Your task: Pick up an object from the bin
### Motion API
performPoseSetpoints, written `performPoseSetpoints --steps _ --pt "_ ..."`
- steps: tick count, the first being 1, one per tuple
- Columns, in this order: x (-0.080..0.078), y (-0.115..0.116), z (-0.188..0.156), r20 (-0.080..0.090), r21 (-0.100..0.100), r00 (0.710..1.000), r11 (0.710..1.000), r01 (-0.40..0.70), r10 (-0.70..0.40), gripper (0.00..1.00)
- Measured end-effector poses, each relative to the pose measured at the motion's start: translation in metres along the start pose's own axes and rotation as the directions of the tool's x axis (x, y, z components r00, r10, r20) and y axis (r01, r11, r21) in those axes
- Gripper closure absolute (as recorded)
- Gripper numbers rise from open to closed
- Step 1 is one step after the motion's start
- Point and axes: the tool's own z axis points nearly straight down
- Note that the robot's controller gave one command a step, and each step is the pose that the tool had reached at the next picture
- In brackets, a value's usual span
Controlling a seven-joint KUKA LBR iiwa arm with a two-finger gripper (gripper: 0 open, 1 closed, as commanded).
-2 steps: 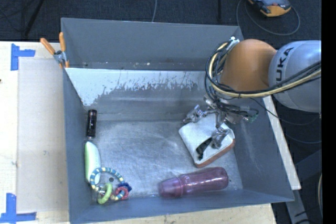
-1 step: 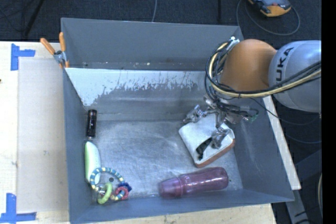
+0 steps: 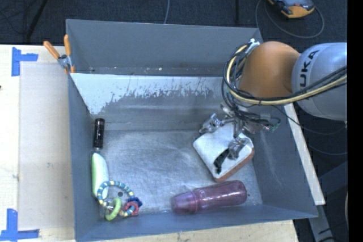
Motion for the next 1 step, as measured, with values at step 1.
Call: performPoseSetpoints --steps 1 --pt "0.001 0.0007 -0.0197 -0.002 0.001 1.0 1.0 0.001 -0.001 1.0"
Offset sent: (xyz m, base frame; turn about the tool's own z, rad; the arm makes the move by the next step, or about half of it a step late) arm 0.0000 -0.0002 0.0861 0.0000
